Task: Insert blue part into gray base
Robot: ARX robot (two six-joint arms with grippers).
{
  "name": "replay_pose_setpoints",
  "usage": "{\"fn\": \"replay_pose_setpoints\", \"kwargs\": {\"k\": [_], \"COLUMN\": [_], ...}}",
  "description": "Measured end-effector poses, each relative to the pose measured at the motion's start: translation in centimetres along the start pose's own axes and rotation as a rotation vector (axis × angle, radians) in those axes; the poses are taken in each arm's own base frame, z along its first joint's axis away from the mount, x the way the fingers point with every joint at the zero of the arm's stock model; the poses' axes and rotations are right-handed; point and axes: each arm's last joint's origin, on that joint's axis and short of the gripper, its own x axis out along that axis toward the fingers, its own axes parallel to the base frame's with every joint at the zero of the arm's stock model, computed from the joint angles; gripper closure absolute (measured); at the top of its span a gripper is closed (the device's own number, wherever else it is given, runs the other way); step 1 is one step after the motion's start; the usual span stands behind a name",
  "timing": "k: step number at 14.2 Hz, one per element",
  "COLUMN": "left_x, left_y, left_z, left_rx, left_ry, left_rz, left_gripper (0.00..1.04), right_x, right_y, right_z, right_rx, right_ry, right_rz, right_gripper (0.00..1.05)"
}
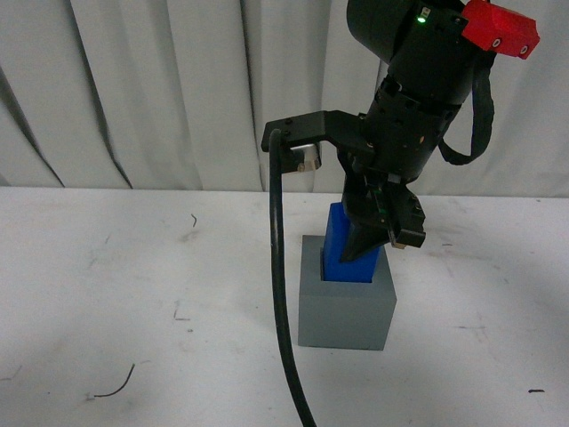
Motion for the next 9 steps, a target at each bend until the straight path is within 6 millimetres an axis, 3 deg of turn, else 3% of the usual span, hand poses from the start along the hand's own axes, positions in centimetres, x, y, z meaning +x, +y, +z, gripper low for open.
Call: {"fn": "replay_pose_setpoints", "kwargs": {"k": [3, 7, 8, 9], "left_x": [0.00, 0.00, 0.00, 0.00], "left_y": [0.00, 0.00, 0.00, 0.00], "left_z": [0.00, 0.00, 0.00, 0.00], "left_rx": [0.000, 0.000, 0.000, 0.000], "left_ry": [0.000, 0.000, 0.000, 0.000], "left_rz": [0.000, 0.000, 0.000, 0.000], "left_gripper": [0.07, 0.07, 0.07, 0.07], "right_x": [0.28, 0.57, 0.57, 0.56], "right_y": [0.05, 0.09, 0.09, 0.03], "right_z": [-0.04, -0.18, -0.11, -0.04], "right_rx": [-0.004, -0.024, -0.025, -0.032], "right_ry": [0.001, 0.000, -0.011, -0.019], "right_rz": [-0.003, -0.004, -0.003, -0.009], "right_gripper": [0.58, 0.12, 0.04, 0.08]}}
